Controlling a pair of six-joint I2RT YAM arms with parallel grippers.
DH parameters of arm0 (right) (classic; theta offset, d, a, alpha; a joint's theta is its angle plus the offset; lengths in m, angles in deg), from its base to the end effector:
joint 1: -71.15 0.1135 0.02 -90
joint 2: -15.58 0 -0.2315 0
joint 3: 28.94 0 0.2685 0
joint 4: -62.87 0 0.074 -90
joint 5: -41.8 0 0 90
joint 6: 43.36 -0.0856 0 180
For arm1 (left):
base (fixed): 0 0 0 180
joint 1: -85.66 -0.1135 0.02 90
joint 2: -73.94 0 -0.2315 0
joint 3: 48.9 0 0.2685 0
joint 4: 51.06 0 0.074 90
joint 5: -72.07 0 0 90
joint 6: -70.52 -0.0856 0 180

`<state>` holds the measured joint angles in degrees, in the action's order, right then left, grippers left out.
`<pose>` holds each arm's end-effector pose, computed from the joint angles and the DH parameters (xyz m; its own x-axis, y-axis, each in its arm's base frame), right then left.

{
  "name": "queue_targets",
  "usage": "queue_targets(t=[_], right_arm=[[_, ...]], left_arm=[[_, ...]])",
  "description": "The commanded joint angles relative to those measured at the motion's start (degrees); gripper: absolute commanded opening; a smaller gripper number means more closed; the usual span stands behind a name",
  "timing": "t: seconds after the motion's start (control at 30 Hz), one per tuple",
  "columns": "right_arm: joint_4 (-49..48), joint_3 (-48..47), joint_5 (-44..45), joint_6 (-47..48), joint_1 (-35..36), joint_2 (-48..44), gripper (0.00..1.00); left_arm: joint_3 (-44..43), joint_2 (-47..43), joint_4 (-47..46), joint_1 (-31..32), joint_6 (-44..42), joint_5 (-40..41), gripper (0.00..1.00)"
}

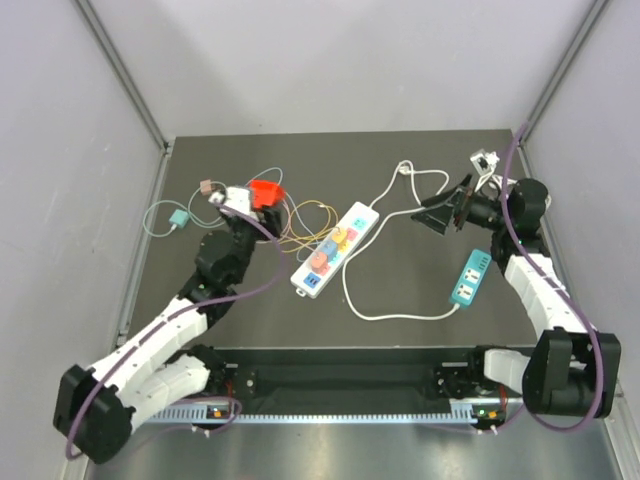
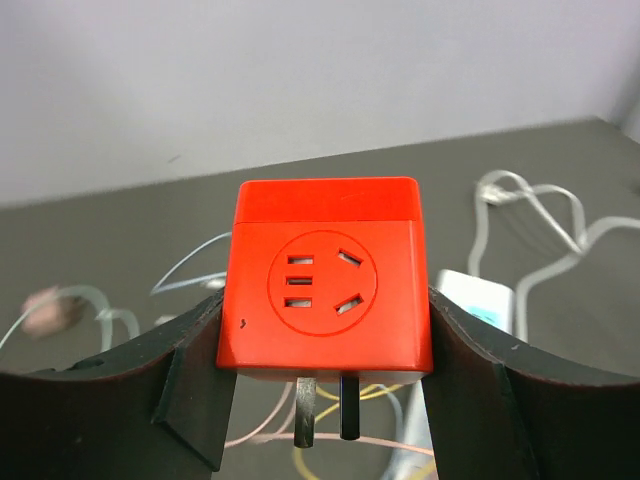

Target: Pull the plug off the socket

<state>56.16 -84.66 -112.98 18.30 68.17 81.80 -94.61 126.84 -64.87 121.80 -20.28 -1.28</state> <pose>0.3045 0.0617 0.2691 -0.4755 0.2273 -0.8498 -0.7426 0.4142 0.5263 0.2581 -0.1581 0.2825 0.0978 -0.0548 -0.9937 0.3339 0.9424 -0.0192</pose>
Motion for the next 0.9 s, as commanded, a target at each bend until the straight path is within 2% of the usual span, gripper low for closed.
queue_targets(t=[0.0,0.1,0.17,0.47,0.7,0.87], right_arm=[[-1.3,-0.6,-3.3,4.2,-2.5,0.4,1.00],[-1.5,0.2,-3.9,4.7,-3.3,0.1,1.00],[-1.5,0.5,-4.0,5.2,-3.4,-0.2,1.00],[-1.3,1.1,-4.3,5.5,-4.7,-1.3,1.00],[-1.2,1.1,-4.7,5.0,-5.7,-1.4,1.00],[-1.3,1.1,-4.9,4.7,-6.2,-1.3,1.00]], left_arm=[[1.1,-2.6,4.7,-9.5,14.2,3.8,0.00],[1.2,-1.8,7.8,-16.1,18.5,3.3,0.00],[1.0,-0.9,9.6,-18.2,20.0,5.7,0.00],[-2.8,10.5,17.5,-31.0,31.4,8.8,0.00],[-1.9,20.7,14.3,-33.5,33.9,10.4,0.00],[-6.2,30.4,14.4,-35.7,33.7,10.6,0.00]])
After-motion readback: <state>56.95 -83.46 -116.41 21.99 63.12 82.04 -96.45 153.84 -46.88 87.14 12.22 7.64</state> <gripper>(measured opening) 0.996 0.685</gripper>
